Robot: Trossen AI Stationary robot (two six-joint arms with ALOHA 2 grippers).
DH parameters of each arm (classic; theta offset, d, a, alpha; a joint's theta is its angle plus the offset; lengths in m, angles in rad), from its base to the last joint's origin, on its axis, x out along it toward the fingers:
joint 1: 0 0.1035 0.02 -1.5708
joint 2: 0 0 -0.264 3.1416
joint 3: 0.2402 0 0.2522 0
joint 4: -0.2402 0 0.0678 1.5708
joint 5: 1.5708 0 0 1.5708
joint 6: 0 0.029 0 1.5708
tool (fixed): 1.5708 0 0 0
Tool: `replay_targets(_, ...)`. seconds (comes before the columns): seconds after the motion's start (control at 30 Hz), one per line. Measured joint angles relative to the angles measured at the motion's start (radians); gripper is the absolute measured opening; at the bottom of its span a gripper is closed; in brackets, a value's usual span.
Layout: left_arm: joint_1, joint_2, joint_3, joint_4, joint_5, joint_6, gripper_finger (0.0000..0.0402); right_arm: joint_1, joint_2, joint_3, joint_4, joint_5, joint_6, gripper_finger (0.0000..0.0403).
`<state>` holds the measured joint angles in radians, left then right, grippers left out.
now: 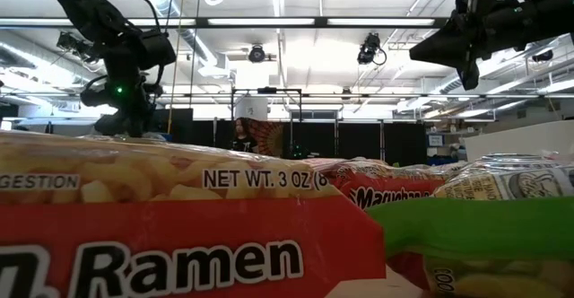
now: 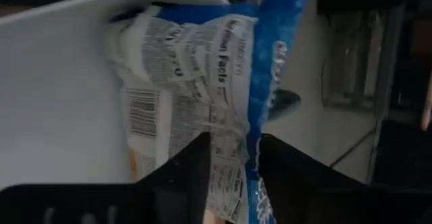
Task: Sort Maruchan noodles
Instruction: Put the blue noodle pack into the top left white bin
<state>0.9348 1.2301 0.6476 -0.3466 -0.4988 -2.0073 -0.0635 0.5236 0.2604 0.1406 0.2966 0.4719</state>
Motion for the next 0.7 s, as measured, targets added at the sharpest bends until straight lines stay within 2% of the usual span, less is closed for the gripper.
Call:
replay_targets(0.13, 0.0, -0.036, 0.0, 0.054, -0.002, 0.131, 0.018, 0.0, 0.0, 0.0, 0.0, 0.002, -0.028, 0.007)
replay_targets(0.3, 0.0, -0.105, 0.0, 0.071, -0.043, 0.176, 0.0207, 0.0, 0.0, 0.0, 0.0, 0.002, -0.044, 0.0104)
replay_targets(0.53, -0.003, -0.205, 0.0, 0.09, -0.084, 0.245, 0.0213, 0.0, 0.0, 0.0, 0.0, 0.001, -0.071, 0.0125)
replay_targets(0.7, -0.035, -0.255, 0.0, 0.234, -0.084, 0.352, 0.0213, 0.0, 0.0, 0.0, -0.001, 0.001, -0.083, 0.0125)
